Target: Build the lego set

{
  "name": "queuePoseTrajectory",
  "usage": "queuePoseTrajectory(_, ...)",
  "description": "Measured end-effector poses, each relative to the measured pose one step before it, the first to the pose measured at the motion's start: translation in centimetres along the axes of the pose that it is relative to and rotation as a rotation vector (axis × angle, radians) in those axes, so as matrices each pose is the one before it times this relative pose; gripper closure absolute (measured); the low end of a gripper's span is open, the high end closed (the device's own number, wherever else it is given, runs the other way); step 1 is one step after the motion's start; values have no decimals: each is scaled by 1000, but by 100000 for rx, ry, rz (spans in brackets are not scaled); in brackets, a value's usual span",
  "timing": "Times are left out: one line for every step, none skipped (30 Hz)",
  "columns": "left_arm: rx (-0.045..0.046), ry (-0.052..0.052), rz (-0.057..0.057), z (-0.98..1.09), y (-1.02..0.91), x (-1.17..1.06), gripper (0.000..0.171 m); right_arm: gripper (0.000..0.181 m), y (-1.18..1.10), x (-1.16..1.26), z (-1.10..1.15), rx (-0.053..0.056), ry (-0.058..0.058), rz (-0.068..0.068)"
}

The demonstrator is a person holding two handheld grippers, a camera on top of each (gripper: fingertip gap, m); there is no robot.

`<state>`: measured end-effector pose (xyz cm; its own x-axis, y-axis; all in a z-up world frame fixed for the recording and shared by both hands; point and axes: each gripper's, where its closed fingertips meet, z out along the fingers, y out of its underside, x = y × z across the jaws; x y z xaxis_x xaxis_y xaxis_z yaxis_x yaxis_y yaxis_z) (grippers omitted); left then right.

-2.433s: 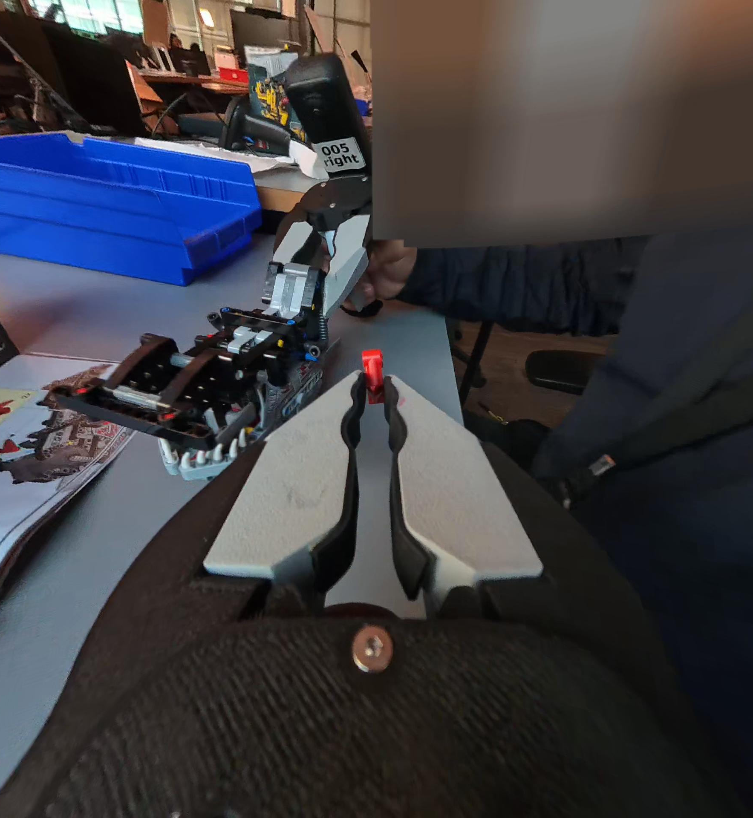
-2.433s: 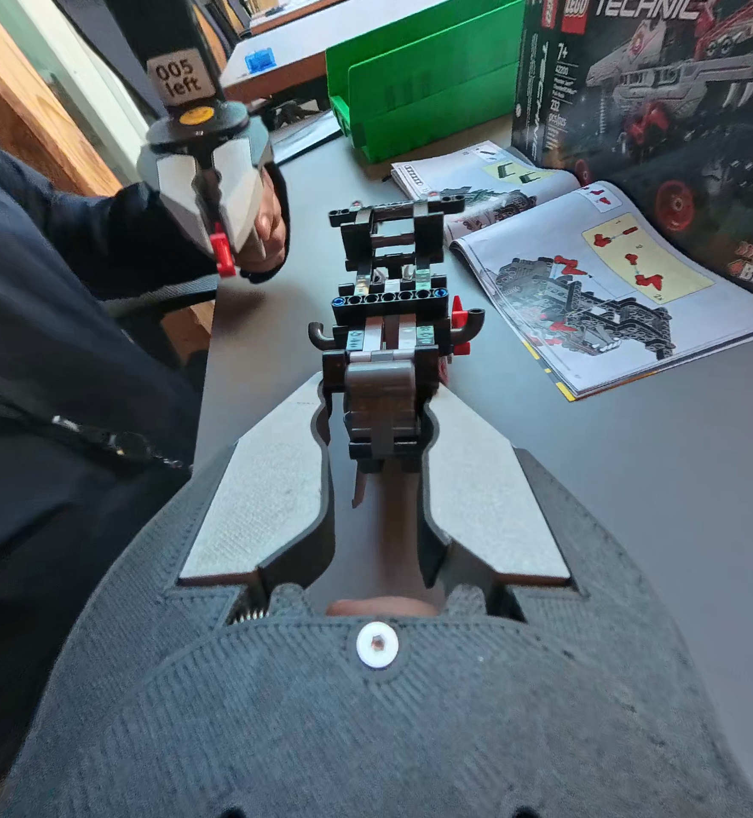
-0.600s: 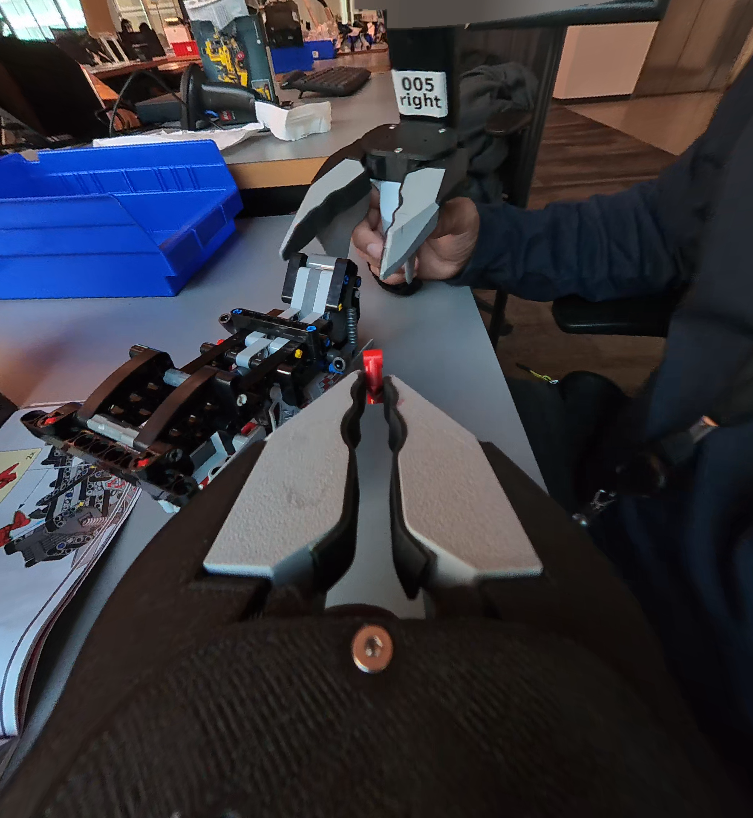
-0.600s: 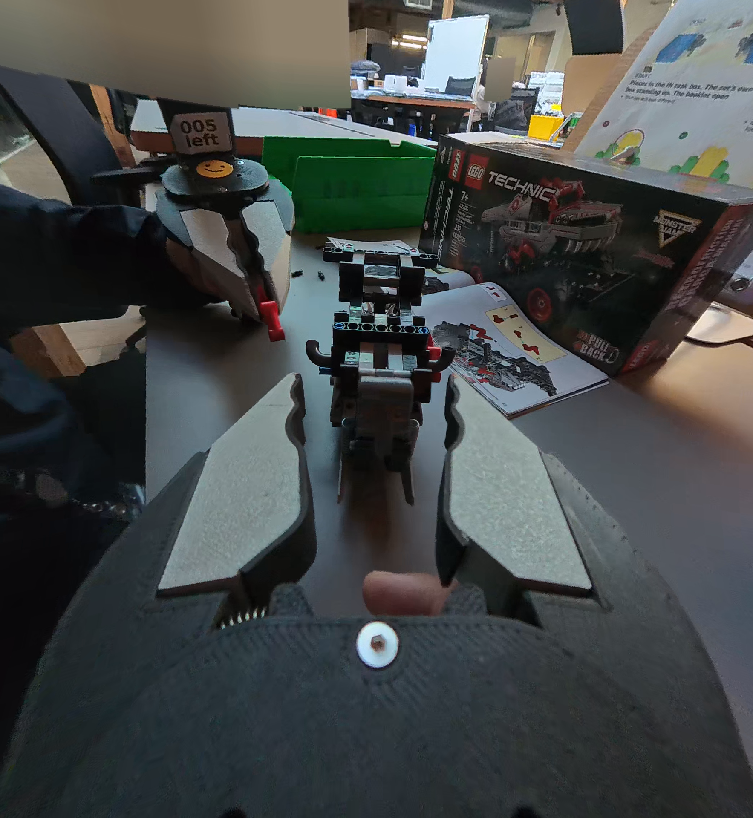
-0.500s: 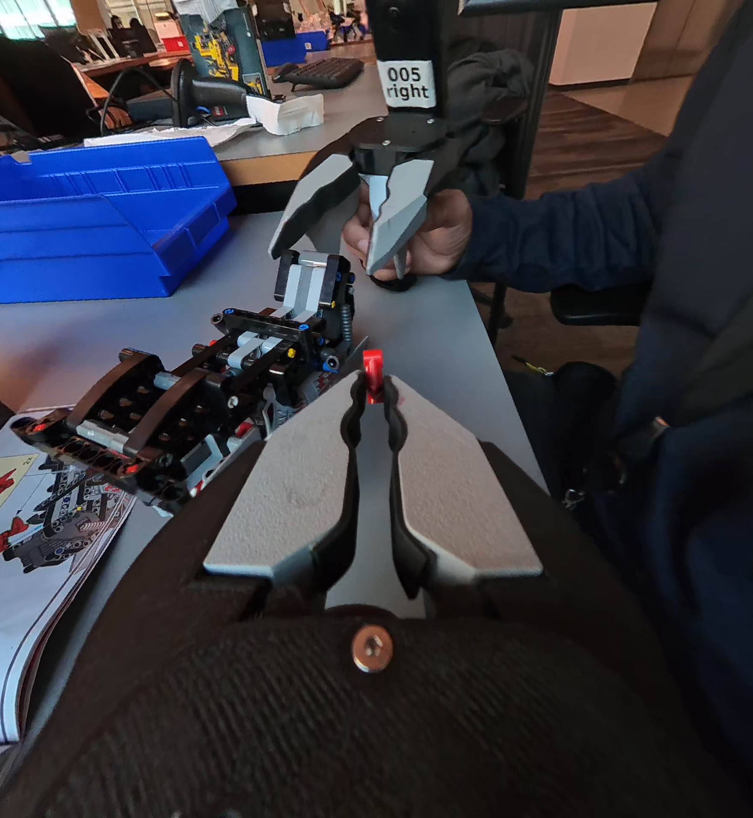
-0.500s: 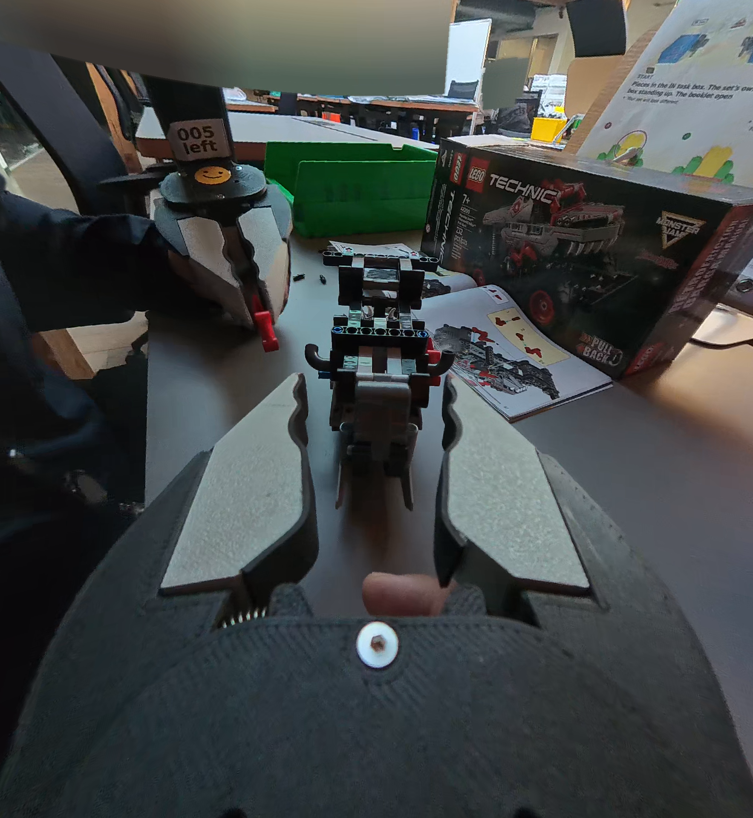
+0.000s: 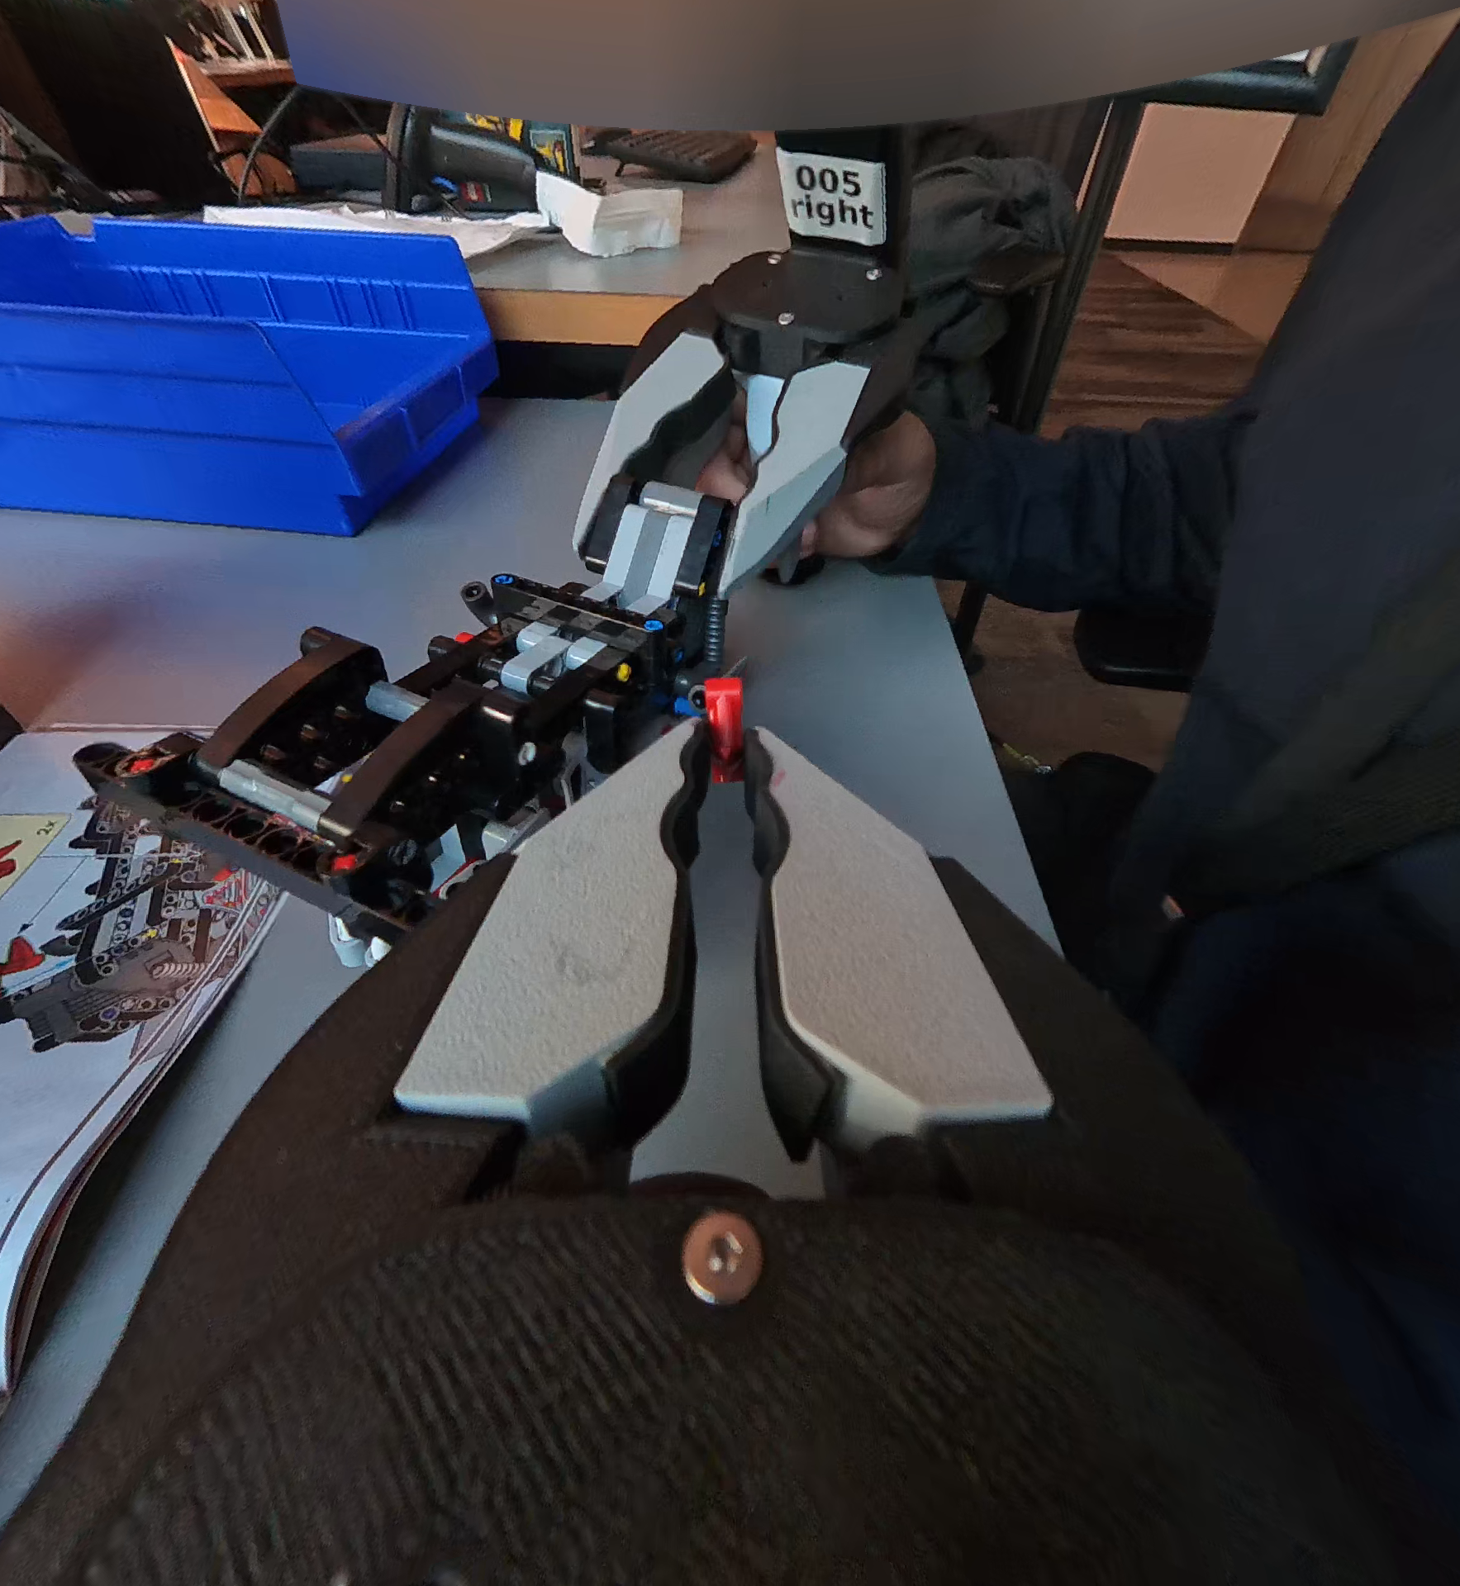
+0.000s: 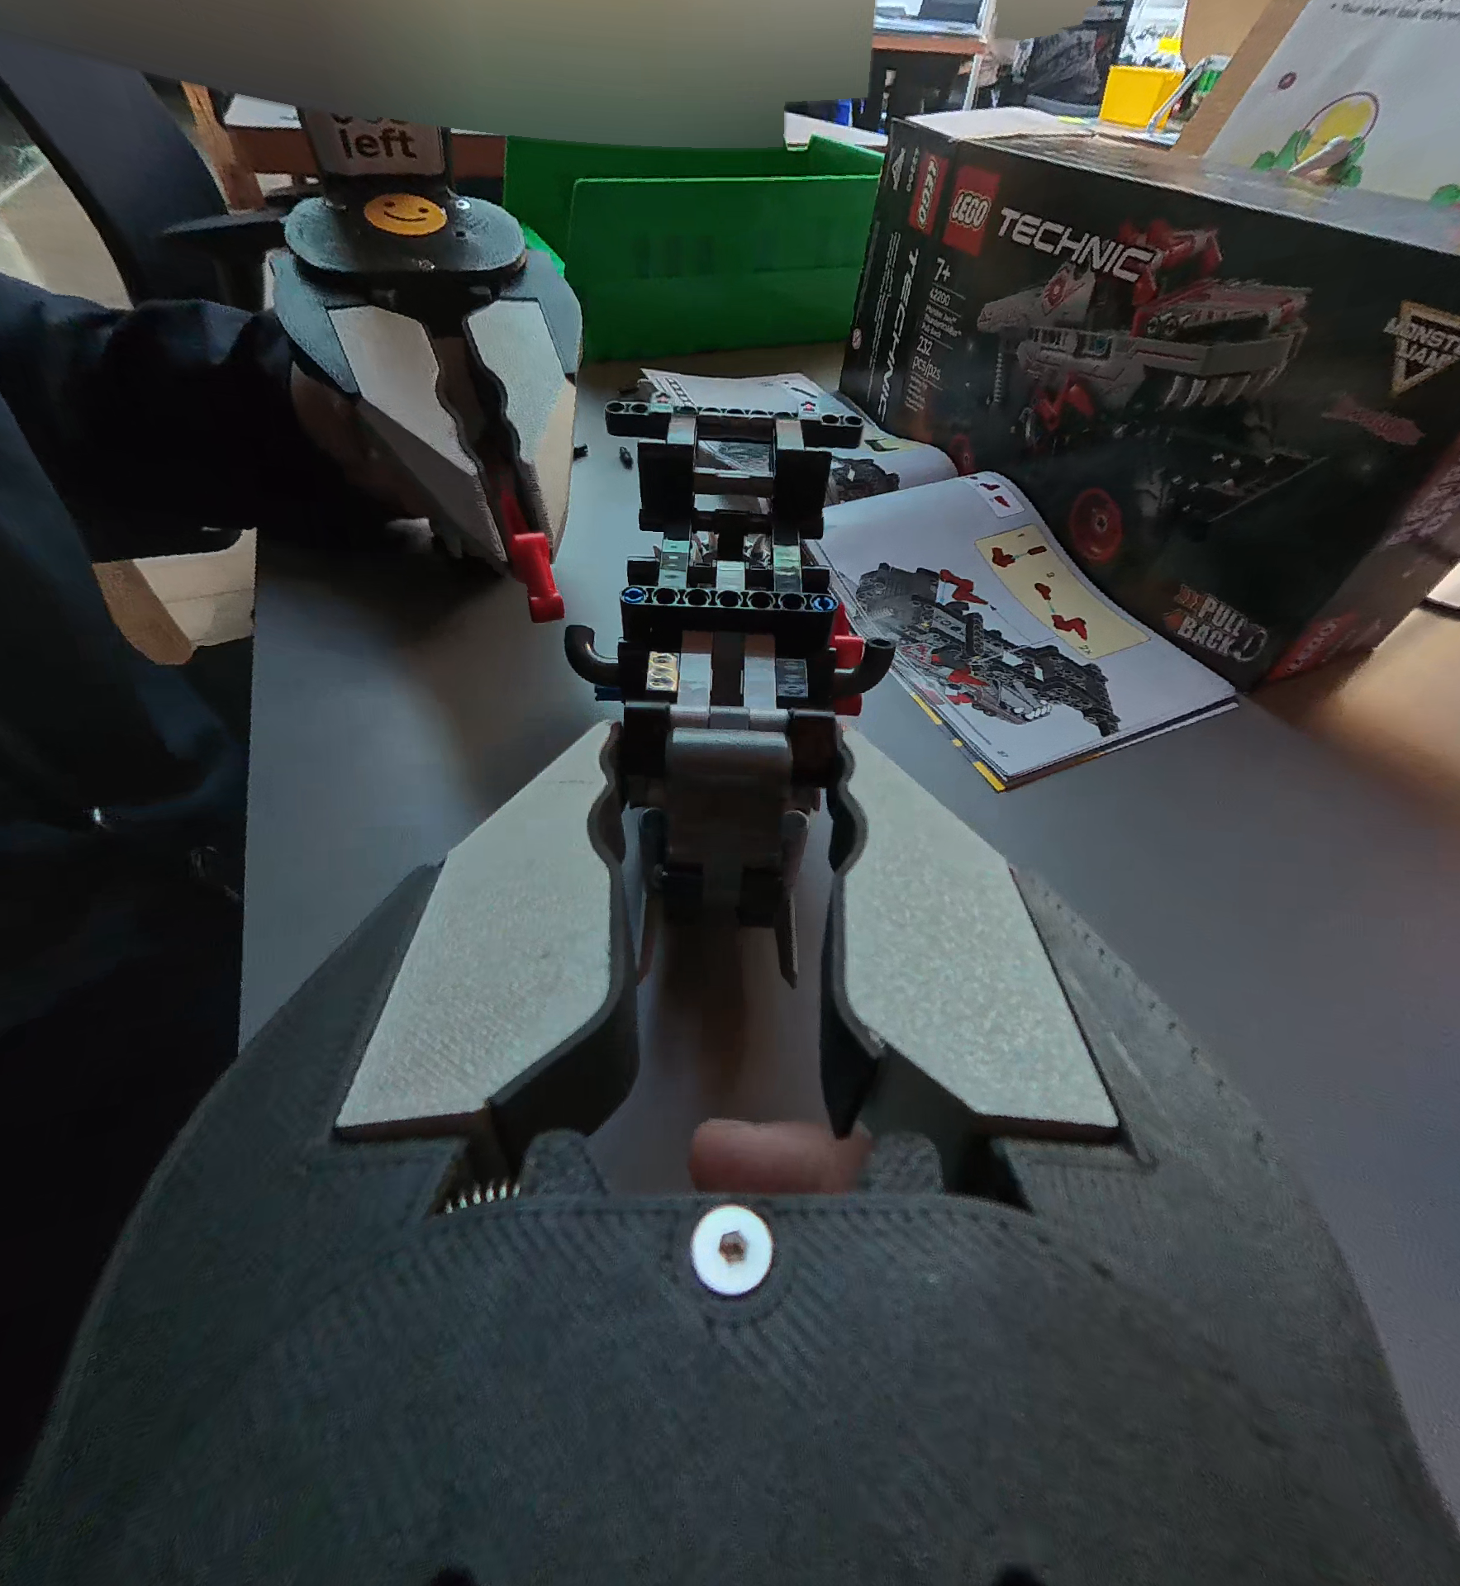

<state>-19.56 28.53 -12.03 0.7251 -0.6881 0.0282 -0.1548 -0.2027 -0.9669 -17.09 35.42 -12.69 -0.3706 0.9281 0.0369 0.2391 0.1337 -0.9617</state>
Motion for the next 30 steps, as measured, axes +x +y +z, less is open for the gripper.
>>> queuePoseTrajectory(-1517,114,-485,143,185,-22,167,138,63,110,85,-498,-169,436)
queuePoseTrajectory(-1901,-1212,-1172,191,241,-241,167,138,27,251,69,-303,171,1576)
queuePoseTrajectory(-2092,-1571,-1887,191,263,-313,167,139,61,287,96,-518,-41,2810)
queuePoseTrajectory(-1419,-159,-2261,186,164,-88,168,139,66,206,63,-528,-559,3044)
queuePoseTrajectory(-78,574,-2653,147,-10,40,167,139,42,142,4,-254,-560,2158)
queuePoseTrajectory(579,719,-3596,121,-97,28,167,139,-3,44,-24,31,-768,1219)
queuePoseTrajectory(495,1557,-4389,118,-76,104,167,139,20,-59,21,-134,-1034,478)
queuePoseTrajectory(268,1497,-4142,116,-28,64,167,139,54,-103,23,-483,-1302,-171)
queuePoseTrajectory(48,175,-2063,55,-7,-108,167,139,44,-69,28,-426,-1260,-239)
queuePoseTrajectory(128,55,-116,-14,-41,-59,167,139,14,53,-15,-103,-1022,735)
queuePoseTrajectory(249,883,847,-2,-57,121,168,139,-11,98,-21,14,-1246,2082)
queuePoseTrajectory(-607,-35,316,18,72,-2,167,139,-19,149,-33,174,-957,2419)
queuePoseTrajectory(-1021,67,-311,60,157,5,167,139,-36,193,-31,284,-710,2441)
queuePoseTrajectory(-1025,327,-924,76,150,42,168,139,-36,166,-53,313,-1115,2836)
queuePoseTrajectory(-699,-273,-1220,79,104,-44,167,139,-28,125,-54,195,-1240,2456)
queuePoseTrajectory(-203,-63,-582,82,17,-3,168,139,3,101,-60,26,-1130,1826)
queuePoseTrajectory(638,622,2,52,-122,133,167,140,20,121,-61,-265,-1188,1888)
queuePoseTrajectory(2054,1167,-90,23,-351,265,168,139,35,160,-71,-222,-1283,2435)
queuePoseTrajectory(2092,1061,-1197,-15,-372,243,167,139,-37,178,-81,164,-1586,3470)
queuePoseTrajectory(1030,609,-1857,-26,-262,171,167,139,-66,174,-99,522,-2008,4574)
queuePoseTrajectory(484,-560,-1742,-34,-166,-12,168,139,-4,155,-87,228,-2560,5580)
queuePoseTrajectory(611,-1395,-1257,-30,-166,-115,167,139,62,132,-103,-259,-2596,5701)
queuePoseTrajectory(579,-265,-1020,-44,-193,83,167,139,45,99,-81,125,-2286,5192)
queuePoseTrajectory(843,951,-1078,-60,-296,297,167,139,188,63,-62,-844,-2447,5722)
queuePoseTrajectory(1116,1007,-1310,-88,-362,305,167,139,221,44,-51,-1194,-2553,6342)
queuePoseTrajectory(970,767,-1238,-95,-373,275,167,139,155,-9,-25,-625,-2748,6901)
queuePoseTrajectory(475,116,-1074,-101,-292,165,167,139,114,-23,21,-382,-2955,7206)
queuePoseTrajectory(-78,-692,-847,-65,-185,17,167,139,120,-86,67,-111,-3324,7255)
queuePoseTrajectory(-660,-1111,-577,-4,-49,-131,167,139,296,-188,116,-1447,-3947,6365)
queuePoseTrajectory(-1237,-1130,-230,99,98,-226,167,139,409,-227,171,-2385,-3482,3828)
